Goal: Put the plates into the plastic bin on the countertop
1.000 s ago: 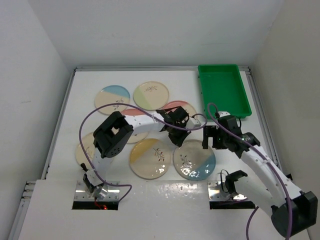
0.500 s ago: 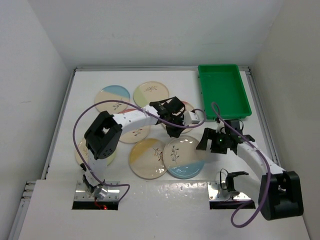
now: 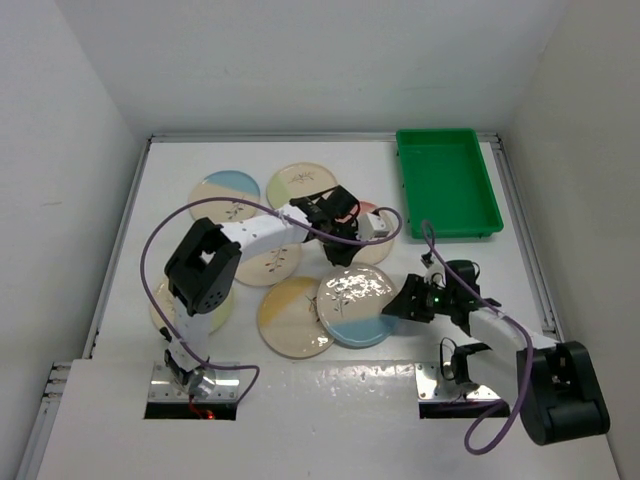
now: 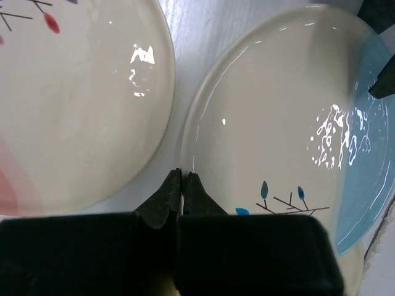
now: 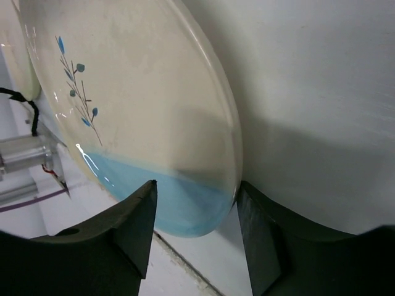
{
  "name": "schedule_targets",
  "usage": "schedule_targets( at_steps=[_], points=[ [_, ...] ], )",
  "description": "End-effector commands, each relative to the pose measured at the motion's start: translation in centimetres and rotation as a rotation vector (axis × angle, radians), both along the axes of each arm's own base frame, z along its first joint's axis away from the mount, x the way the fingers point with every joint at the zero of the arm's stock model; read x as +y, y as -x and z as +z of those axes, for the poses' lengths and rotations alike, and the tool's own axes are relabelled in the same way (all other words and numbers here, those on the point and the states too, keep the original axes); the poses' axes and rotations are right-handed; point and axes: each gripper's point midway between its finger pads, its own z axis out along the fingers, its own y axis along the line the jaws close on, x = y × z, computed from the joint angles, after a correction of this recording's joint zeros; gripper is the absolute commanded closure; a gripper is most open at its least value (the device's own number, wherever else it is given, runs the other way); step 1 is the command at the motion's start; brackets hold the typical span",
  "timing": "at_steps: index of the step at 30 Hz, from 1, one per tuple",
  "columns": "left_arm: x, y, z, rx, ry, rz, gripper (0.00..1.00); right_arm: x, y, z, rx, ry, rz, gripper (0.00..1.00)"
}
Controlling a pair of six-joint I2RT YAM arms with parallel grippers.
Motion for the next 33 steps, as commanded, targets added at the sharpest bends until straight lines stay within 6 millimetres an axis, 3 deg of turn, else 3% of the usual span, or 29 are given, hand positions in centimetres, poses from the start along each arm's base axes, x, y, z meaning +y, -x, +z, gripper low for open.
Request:
schedule_targets(
  at_steps=[1, 4, 6, 9, 13, 22, 25, 26, 28, 29, 31, 33],
  points=[
    [-1.2, -1.1, 1.0, -0.034, 0.070, -0.008, 1.00, -0.3, 0.4, -1.7, 0.042, 0.031, -0.034, 0.49],
    [-1.5, -1.0, 1.2, -0.025, 0.089, -0.011, 1.00, -0.1, -0.4, -1.6, 0.059, 0.033, -0.033, 0.62],
    [-2.0, -0.6, 1.5, -0.006, 0.118, -0.024, 1.00, -0.2, -0.9, -1.8, 0.076, 0.044, -0.051, 0.64],
    [-2.5, 0.1, 2.6, 0.012, 0.162, -0.055, 1.00, -1.1, -1.0, -2.7, 0.121, 0.107, -0.091, 0.41],
    [-1.5, 1.2, 3.2, 0.007, 0.141, -0.102, 1.00, -1.6, -1.5, -2.5, 0.099, 0.132, -0.115, 0.27],
    [-1.6, 2.6, 5.7, 0.053, 0.192, -0.179, 1.00, -1.6, -2.5, -3.1, 0.083, 0.119, -0.130, 0.25],
    [-2.0, 2.3, 6.7, 0.039, 0.213, -0.186, 1.00, -0.5, -2.5, -2.5, 0.064, 0.046, -0.094, 0.40],
    [-2.0, 2.3, 6.7, 0.039, 0.213, -0.186, 1.00, 0.0, -2.5, -2.3, 0.054, 0.011, -0.074, 0.55],
    [-2.1, 1.8, 5.4, 0.038, 0.191, -0.174, 1.00, 0.9, -2.3, -1.6, 0.047, -0.043, -0.036, 0.71],
    [-2.1, 1.8, 5.2, 0.036, 0.192, -0.174, 1.00, 1.0, -2.3, -1.5, 0.046, -0.053, -0.029, 0.87],
    [-1.8, 1.3, 4.7, 0.042, 0.179, -0.151, 1.00, 1.2, -2.2, -1.0, 0.035, -0.070, -0.006, 0.99],
    [-1.5, 0.6, 5.1, 0.033, 0.180, -0.128, 1.00, 1.3, -2.3, 0.0, 0.008, -0.081, 0.024, 1.00]
  ],
)
